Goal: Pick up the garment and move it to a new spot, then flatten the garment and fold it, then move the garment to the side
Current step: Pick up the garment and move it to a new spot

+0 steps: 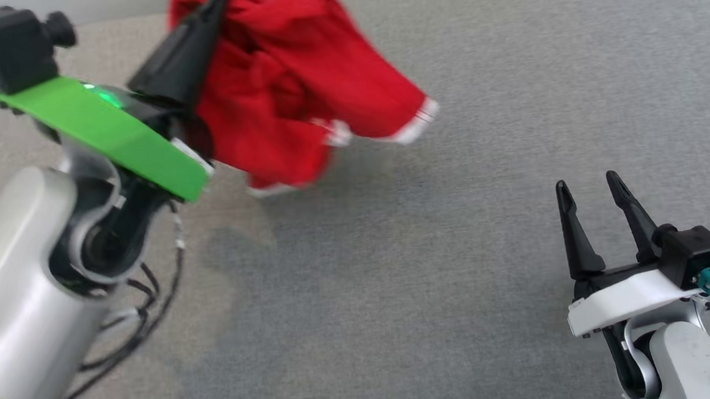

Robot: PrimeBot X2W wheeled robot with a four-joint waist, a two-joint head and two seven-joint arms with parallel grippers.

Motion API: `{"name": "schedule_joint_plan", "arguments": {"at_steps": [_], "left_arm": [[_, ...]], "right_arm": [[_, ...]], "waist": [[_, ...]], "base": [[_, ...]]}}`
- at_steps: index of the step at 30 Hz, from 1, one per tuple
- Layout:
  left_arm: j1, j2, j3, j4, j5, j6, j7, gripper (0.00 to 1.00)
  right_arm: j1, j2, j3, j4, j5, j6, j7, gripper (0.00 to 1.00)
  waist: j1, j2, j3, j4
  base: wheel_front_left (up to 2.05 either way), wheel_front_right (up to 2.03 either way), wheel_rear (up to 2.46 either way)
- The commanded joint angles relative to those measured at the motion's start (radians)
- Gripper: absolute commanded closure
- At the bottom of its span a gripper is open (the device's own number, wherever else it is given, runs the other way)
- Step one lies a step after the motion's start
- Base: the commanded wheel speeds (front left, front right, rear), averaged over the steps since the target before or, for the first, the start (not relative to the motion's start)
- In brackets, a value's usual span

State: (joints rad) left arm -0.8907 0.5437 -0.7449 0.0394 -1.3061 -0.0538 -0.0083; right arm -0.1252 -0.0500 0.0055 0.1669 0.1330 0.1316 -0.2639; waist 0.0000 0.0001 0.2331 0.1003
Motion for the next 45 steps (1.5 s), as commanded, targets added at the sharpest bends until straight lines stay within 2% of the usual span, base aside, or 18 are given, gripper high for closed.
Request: {"name": "schedule_joint_plan", "arguments": {"at_steps": [1,7,12,14,18,21,26,28,30,31,34,39,41,45], "left_arm": [[0.033,-0.013,0.005,-0.061,-0.035,0.027,0.007,1.0],[0.125,-0.079,-0.027,-0.3,-0.139,0.128,0.038,1.0],[0.217,-0.131,-0.072,-0.336,-0.214,0.165,0.044,1.0],[0.246,-0.14,-0.081,-0.307,-0.243,0.155,0.049,1.0],[0.271,-0.132,-0.078,-0.185,-0.282,0.081,0.066,1.0],[0.25,-0.114,-0.045,-0.005,-0.301,0.047,0.07,1.0],[0.185,-0.076,-0.041,0.306,-0.195,0.03,0.01,1.0],[0.168,-0.079,-0.044,0.415,-0.154,0.025,-0.028,1.0],[0.149,-0.079,-0.042,0.512,-0.116,0.029,-0.082,0.59],[0.145,-0.086,-0.047,0.558,-0.098,0.03,-0.104,0.0],[0.139,-0.102,-0.089,0.66,-0.02,0.025,-0.163,0.0],[0.158,-0.125,-0.131,0.739,0.117,0.051,-0.249,0.0],[0.182,-0.132,-0.091,0.713,0.166,0.055,-0.258,0.0],[0.317,-0.144,0.094,0.548,0.318,0.09,-0.256,0.0]], "right_arm": [[0.013,-0.001,0.001,-0.001,0.011,-0.002,0.0,0.0],[-0.001,-0.001,0.014,-0.006,0.038,-0.002,0.0,0.0],[-0.008,-0.001,0.019,-0.008,0.062,-0.002,0.0,0.0],[-0.006,-0.001,0.024,-0.008,0.072,-0.002,0.0,0.0],[-0.001,-0.001,0.024,-0.007,0.085,-0.002,0.0,0.0],[-0.001,-0.001,0.032,-0.004,0.091,-0.002,0.0,0.0],[0.003,-0.001,0.046,-0.001,0.097,-0.002,0.0,0.0],[0.007,-0.001,0.042,0.001,0.096,-0.002,0.0,0.0],[0.013,-0.001,0.037,0.004,0.094,-0.002,0.0,0.0],[0.017,-0.001,0.033,0.005,0.092,-0.002,0.0,0.0],[0.025,-0.001,0.022,0.01,0.08,-0.002,0.0,0.0],[0.033,-0.002,0.005,0.006,0.057,-0.002,0.0,0.0],[0.041,-0.002,-0.009,-0.001,0.043,-0.002,0.0,0.0],[0.063,-0.001,-0.053,-0.029,0.01,-0.002,0.0,0.0]], "waist": [[0.0,-0.0001,-0.033,-0.052],[0.0,-0.0001,-0.022,-0.123],[0.0,-0.0001,-0.006,-0.191],[0.0,-0.0001,0.0,-0.218],[0.0,-0.0001,0.007,-0.264],[0.0,-0.0001,0.01,-0.292],[0.0,-0.0001,0.006,-0.325],[0.0,-0.0001,0.003,-0.33],[0.0,-0.0001,0.0,-0.33],[0.0,-0.0001,-0.004,-0.326],[0.0,-0.0001,-0.02,-0.309],[0.0,-0.0001,-0.058,-0.274],[0.0,-0.0001,-0.078,-0.255],[0.0,-0.0001,-0.117,-0.199]], "base": [[0.0,0.0,0.0],[0.0,0.0,0.0],[0.0,0.0,0.0],[0.0,0.0,0.0],[0.0,0.0,0.0],[0.0,0.0,0.0],[0.0,0.0,0.0],[0.0,0.0,0.0],[0.0,0.0,0.0],[0.0,0.0,0.0],[0.0,0.0,0.0],[0.0,0.0,0.0],[0.0,0.0,0.0],[0.0,0.0,0.0]]}}
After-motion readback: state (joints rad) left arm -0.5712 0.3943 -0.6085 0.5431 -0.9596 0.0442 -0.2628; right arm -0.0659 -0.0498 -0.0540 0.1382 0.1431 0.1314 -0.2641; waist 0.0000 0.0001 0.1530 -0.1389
